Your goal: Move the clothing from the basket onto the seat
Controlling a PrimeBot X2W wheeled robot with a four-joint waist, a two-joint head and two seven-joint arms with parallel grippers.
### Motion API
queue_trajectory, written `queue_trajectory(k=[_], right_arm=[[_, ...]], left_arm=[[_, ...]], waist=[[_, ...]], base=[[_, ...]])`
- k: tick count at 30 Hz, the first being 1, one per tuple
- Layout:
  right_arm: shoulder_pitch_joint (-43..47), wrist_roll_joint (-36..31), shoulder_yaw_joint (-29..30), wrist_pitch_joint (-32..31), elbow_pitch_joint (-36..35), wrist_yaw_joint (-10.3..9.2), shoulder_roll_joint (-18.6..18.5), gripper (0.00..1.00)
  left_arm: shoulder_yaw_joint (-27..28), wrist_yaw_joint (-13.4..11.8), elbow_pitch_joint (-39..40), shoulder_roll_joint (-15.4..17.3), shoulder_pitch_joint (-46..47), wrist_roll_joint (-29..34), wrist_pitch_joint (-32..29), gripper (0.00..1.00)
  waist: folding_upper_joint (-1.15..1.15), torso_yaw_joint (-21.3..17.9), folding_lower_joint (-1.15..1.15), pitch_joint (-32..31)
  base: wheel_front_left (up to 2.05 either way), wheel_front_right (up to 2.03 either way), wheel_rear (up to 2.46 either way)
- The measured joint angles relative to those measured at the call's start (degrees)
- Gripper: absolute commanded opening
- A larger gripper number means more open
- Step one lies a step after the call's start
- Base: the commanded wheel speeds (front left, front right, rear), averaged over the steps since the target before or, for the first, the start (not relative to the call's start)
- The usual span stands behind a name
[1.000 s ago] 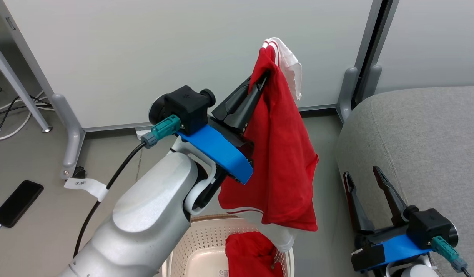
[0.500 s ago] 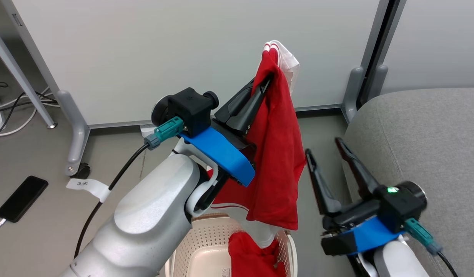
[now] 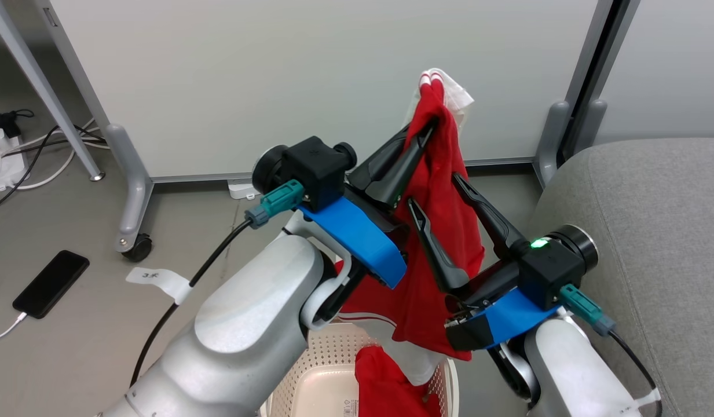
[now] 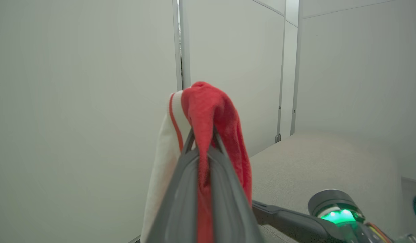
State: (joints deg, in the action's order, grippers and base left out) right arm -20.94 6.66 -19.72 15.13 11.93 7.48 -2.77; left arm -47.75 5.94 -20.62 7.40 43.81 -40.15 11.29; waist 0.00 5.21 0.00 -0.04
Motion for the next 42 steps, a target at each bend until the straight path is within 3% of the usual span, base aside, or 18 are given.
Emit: queue_trajectory(k=[7, 11, 12, 13, 39, 40, 41, 42], right_arm=[[-3.5, -4.7, 1.9, 0.0, 7.4, 0.00, 0.0, 1.00], [-4.9, -3.1, 1.0, 0.0, 12.2, 0.00, 0.0, 1.00], [-5.1, -2.6, 0.7, 0.0, 13.1, 0.00, 0.0, 0.22], [-5.3, -1.3, 0.6, 0.0, 13.5, 0.00, 0.0, 0.00], [-5.3, 1.7, 0.7, 0.0, 13.5, 0.00, 0.0, 0.00], [-5.3, 1.9, 0.7, 0.0, 13.5, 0.00, 0.0, 0.00], [-5.2, 2.2, 0.9, 0.0, 13.5, 0.00, 0.0, 0.00], [-5.2, 2.4, 1.0, 0.0, 13.5, 0.00, 0.0, 0.00]], left_arm=[[-2.0, 0.3, 0.1, -1.1, 0.3, -0.1, 0.1, 0.00], [-2.9, 0.5, 0.6, -1.6, 0.3, -0.2, 0.1, 0.00], [-3.0, 0.6, 0.7, -1.6, 0.3, -0.3, 0.1, 0.00], [-3.0, 0.6, 0.7, -1.7, 0.3, -0.3, 0.1, 0.00], [-4.0, 0.4, -0.3, -1.1, 0.3, -1.0, 0.4, 0.00], [-3.9, 0.1, -0.4, -1.2, 0.3, -1.2, 0.3, 0.44], [-3.8, 0.1, -0.6, -1.2, 0.3, -1.5, 0.2, 1.00], [-3.7, -0.1, -0.6, -1.2, 0.3, -1.7, 0.2, 1.00]], waist=[[0.00, 0.8, 0.00, -0.1], [0.00, 0.9, 0.00, -0.2], [0.00, 0.9, 0.00, -0.2], [0.00, 1.0, 0.00, -0.2], [0.00, 1.0, 0.00, -0.4], [0.00, 1.0, 0.00, -0.4], [0.00, 1.1, 0.00, -0.4], [0.00, 1.1, 0.00, -0.4]], base=[[0.00, 0.00, 0.00], [0.00, 0.00, 0.00], [0.00, 0.00, 0.00], [0.00, 0.00, 0.00], [0.00, 0.00, 0.00], [0.00, 0.00, 0.00], [0.00, 0.00, 0.00], [0.00, 0.00, 0.00]])
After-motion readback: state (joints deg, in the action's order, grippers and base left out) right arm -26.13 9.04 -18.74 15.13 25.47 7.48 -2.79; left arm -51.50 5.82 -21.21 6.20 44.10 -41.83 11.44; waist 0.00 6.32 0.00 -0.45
